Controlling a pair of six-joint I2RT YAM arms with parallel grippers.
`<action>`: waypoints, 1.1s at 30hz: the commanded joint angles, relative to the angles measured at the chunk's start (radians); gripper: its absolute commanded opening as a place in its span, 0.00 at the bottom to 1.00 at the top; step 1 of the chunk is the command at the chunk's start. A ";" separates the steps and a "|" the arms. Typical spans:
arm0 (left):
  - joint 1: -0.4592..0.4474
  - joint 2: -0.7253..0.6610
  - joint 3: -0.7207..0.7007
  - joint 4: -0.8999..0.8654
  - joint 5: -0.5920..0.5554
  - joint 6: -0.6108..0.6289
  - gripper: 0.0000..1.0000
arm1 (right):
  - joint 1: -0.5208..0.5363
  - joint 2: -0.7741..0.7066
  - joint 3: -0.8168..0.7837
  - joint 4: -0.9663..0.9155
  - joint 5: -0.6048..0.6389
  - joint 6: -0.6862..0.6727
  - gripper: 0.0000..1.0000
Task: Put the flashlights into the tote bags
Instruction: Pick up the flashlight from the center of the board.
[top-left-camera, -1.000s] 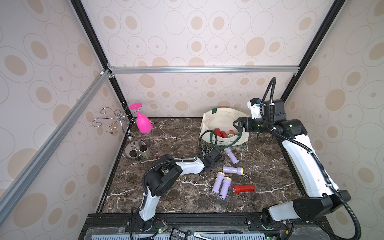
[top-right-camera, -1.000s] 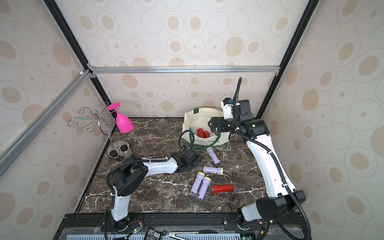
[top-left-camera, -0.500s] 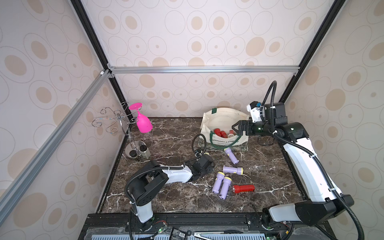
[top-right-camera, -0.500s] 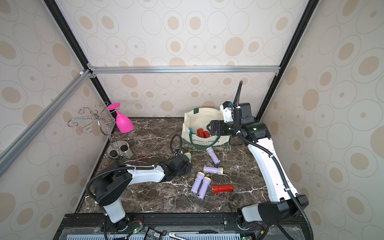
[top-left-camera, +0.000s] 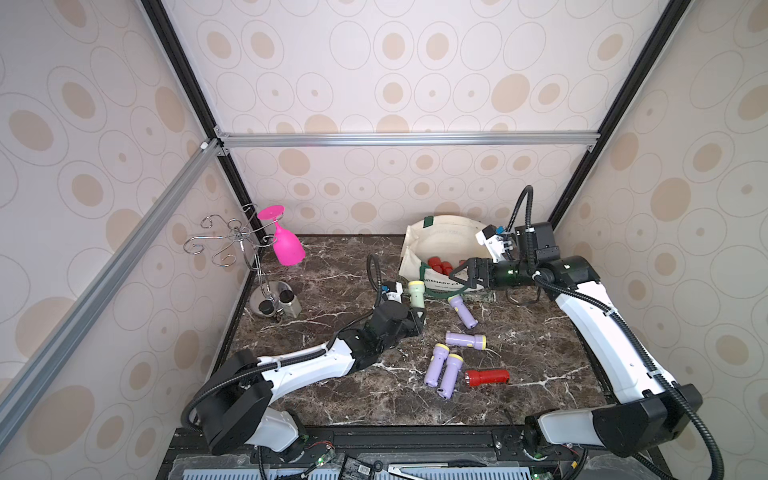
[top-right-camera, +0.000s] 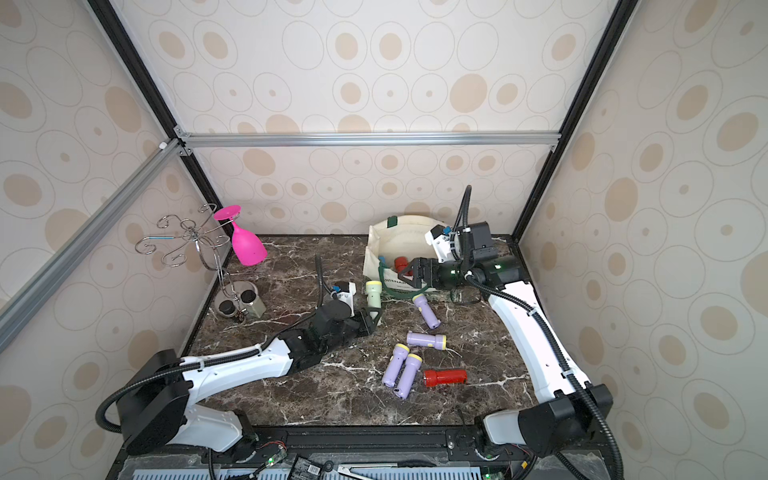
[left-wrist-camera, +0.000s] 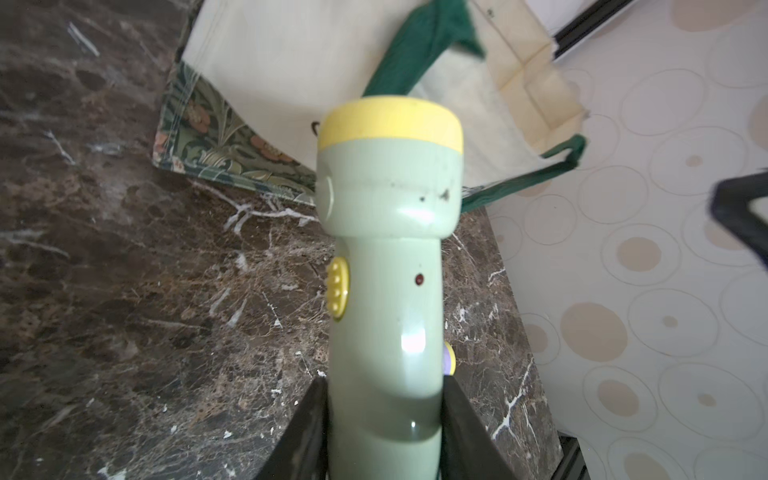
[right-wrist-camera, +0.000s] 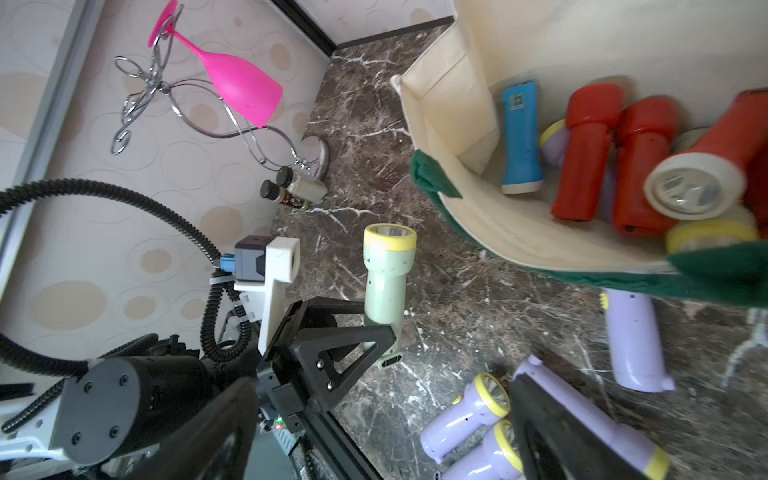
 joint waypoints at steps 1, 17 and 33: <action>-0.005 -0.061 0.044 -0.046 0.042 0.137 0.00 | 0.013 0.023 -0.020 0.035 -0.143 0.002 0.97; -0.031 -0.104 0.026 0.164 0.162 0.146 0.00 | 0.066 0.102 -0.047 0.169 -0.141 0.139 0.96; -0.047 -0.061 0.031 0.222 0.160 0.132 0.00 | 0.122 0.138 -0.011 0.190 -0.136 0.159 0.58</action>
